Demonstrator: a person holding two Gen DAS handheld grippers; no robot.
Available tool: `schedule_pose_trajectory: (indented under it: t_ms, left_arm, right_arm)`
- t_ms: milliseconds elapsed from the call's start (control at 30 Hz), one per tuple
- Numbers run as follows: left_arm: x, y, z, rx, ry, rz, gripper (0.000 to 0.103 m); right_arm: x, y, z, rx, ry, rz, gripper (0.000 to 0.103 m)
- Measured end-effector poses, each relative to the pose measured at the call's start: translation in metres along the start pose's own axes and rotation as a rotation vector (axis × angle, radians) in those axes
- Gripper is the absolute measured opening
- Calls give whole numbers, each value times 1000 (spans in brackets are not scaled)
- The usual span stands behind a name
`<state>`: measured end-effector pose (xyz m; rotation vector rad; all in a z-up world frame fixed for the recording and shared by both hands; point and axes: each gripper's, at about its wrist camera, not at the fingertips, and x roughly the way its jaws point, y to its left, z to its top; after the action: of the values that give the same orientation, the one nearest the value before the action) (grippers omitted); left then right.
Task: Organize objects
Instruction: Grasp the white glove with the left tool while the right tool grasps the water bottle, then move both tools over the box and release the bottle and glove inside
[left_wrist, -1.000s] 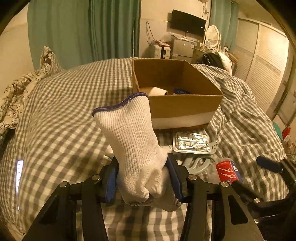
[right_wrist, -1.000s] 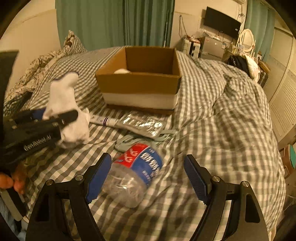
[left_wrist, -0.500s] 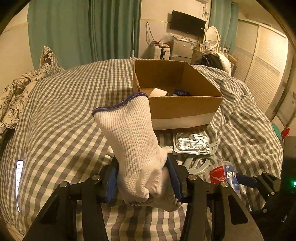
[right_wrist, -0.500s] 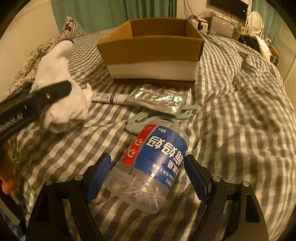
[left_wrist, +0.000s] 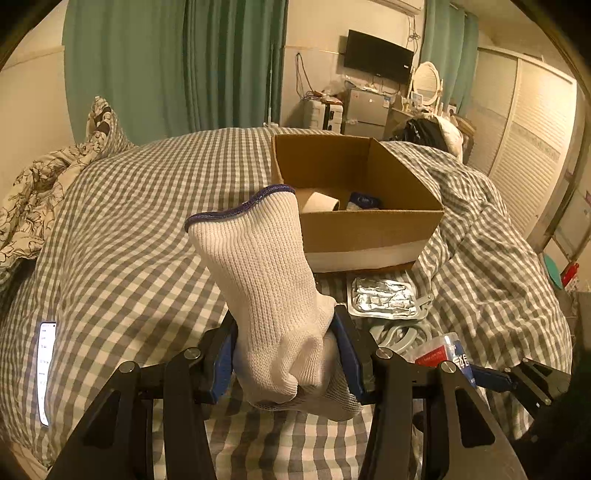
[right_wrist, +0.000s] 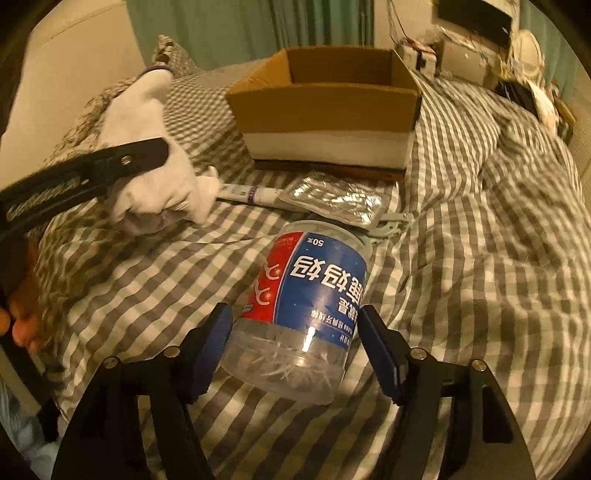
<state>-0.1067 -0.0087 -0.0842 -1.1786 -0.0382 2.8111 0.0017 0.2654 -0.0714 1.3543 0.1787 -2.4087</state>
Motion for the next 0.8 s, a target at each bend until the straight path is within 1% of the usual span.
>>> schedule_pose_trajectory:
  t_ms: [167,300,433,633,800]
  left_arm:
    - [-2,3,3,-10,3,-2,50]
    - [-4,4,8,-20,2,-12,50]
    - [-6,4,14,-23,-3,-11,50]
    - [-6,0,23,-12,-4,-10,50]
    - [-8,-5,42,4,-20,-20,50]
  right_arm:
    - [-17,9,1,-54,-57,-16,65]
    - [-29,9,9,-89,-79,-18,62]
    - [-38,7,22,-115,-96,-14,60]
    - [-49,-7,40,-98,-123,8,60]
    - [-72,-17,70,-101,-188,2,60]
